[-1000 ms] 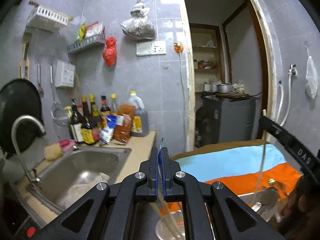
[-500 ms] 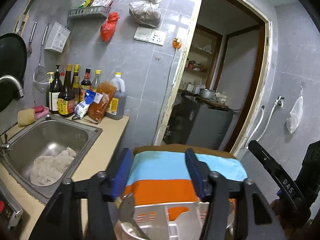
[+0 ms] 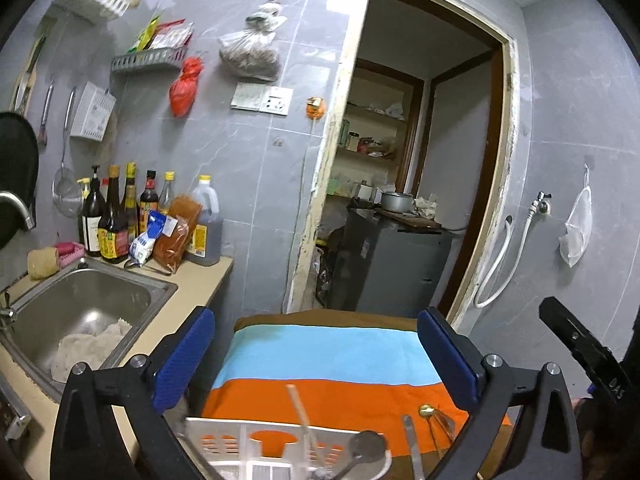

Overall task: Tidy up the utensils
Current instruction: 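Open the left gripper over the basket while the right gripper releases the chopstick into it, then move both grippers back down over the knife and fork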

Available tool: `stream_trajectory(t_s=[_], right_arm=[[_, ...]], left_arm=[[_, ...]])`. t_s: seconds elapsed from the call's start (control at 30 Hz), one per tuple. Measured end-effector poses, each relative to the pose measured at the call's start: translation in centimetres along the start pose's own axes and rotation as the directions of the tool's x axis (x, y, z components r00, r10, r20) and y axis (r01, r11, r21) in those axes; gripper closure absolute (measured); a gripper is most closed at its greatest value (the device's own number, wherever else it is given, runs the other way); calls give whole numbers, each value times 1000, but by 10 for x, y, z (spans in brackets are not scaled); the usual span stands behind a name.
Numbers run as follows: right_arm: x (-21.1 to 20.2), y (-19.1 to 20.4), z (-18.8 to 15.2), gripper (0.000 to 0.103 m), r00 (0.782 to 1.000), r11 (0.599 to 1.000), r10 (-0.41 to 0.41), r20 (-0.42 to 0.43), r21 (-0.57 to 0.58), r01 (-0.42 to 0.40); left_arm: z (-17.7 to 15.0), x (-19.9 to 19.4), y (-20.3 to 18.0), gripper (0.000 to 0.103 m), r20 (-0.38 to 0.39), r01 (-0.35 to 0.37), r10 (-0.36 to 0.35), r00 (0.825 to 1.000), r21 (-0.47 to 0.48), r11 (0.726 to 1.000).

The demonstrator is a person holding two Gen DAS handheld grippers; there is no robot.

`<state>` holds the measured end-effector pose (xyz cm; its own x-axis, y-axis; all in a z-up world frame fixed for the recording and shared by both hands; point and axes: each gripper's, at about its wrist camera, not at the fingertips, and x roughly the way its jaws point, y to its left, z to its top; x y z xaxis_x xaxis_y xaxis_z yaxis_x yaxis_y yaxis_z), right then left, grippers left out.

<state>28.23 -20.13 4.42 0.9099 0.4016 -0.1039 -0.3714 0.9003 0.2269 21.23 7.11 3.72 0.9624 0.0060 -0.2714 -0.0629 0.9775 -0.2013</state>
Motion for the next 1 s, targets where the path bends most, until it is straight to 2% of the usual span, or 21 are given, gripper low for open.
stream_trajectory(t_s=[0.13,0.2,0.53,0.77,1.0], right_arm=[[-17,-24,7,15,999,999,-46,-17,-12,46],[-25,-36,9,8,998,998,-64,-23,-18,64],[-42,-117,1,8,983,990,-142,-115,-6,143],[-39,-169,-20,8,966,983,-178,-185,16,184],[-23,-207,-48,8,953,981,-157,-261,66,180]], left_arm=[[-6,-1,-27,0,5,4,-4,1000,22,1000],[-11,0,-43,0,2,12,-12,1000,33,999],[-47,19,-119,0,-78,72,-63,995,123,990],[-79,41,-148,0,-163,86,-63,985,143,986],[-108,70,-162,0,-262,95,-43,964,191,977]])
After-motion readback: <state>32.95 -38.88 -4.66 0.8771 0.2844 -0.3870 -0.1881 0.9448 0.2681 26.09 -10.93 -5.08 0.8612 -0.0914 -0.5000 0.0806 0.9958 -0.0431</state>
